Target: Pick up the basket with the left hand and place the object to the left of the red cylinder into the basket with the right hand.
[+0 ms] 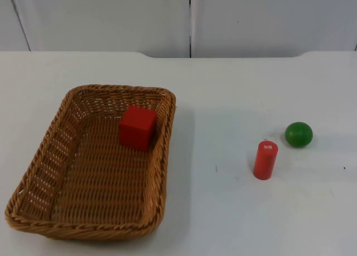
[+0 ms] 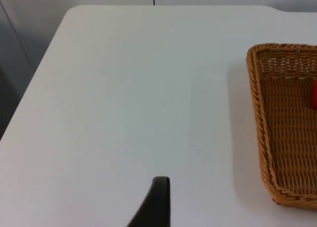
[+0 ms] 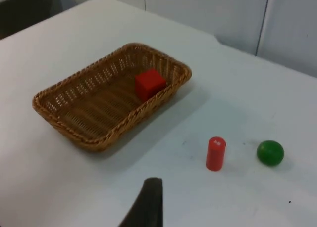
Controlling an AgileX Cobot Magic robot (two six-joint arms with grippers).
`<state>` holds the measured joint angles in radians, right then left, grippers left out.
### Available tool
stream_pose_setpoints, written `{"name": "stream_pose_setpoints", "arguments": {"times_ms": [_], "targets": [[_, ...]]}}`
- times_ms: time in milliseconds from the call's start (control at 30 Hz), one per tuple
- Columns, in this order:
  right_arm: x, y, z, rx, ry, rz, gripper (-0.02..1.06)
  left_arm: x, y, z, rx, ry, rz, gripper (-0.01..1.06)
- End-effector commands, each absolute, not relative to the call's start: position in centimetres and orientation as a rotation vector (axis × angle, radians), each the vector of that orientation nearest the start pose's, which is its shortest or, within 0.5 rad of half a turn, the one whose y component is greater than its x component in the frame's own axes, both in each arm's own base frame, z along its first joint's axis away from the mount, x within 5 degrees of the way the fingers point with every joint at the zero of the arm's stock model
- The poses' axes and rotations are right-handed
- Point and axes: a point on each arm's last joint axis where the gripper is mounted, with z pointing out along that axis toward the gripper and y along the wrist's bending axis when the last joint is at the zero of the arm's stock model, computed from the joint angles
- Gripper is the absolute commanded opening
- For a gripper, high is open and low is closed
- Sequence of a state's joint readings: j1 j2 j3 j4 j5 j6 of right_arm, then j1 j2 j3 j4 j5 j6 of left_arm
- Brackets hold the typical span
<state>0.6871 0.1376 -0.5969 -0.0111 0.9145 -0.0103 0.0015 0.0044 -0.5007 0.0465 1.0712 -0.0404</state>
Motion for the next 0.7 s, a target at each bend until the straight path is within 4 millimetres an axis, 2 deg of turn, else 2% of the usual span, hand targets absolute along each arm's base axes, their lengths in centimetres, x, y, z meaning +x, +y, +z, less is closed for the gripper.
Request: {"name": "stream_pose_setpoints", "arguments": {"times_ms": [0, 233, 467, 667], "targets": [[0.4, 0.1, 31.3, -0.656, 1.846, 0.428, 0.85, -0.5, 0.2, 27.5, -0.019, 2.064, 0.020, 0.85], [-1.1, -1.2, 30.6, -0.639, 1.836, 0.437, 0.85, -0.5, 0.1, 27.5, -0.014, 2.064, 0.015, 0.85], [-1.2, -1.2, 30.2, -0.652, 1.875, 0.426, 0.85, -0.5, 0.1, 27.5, -0.014, 2.064, 0.015, 0.85], [-0.5, -0.6, 28.1, -0.679, 1.950, 0.401, 0.85, -0.5, 0.2, 27.5, -0.014, 2.064, 0.020, 0.85]]}}
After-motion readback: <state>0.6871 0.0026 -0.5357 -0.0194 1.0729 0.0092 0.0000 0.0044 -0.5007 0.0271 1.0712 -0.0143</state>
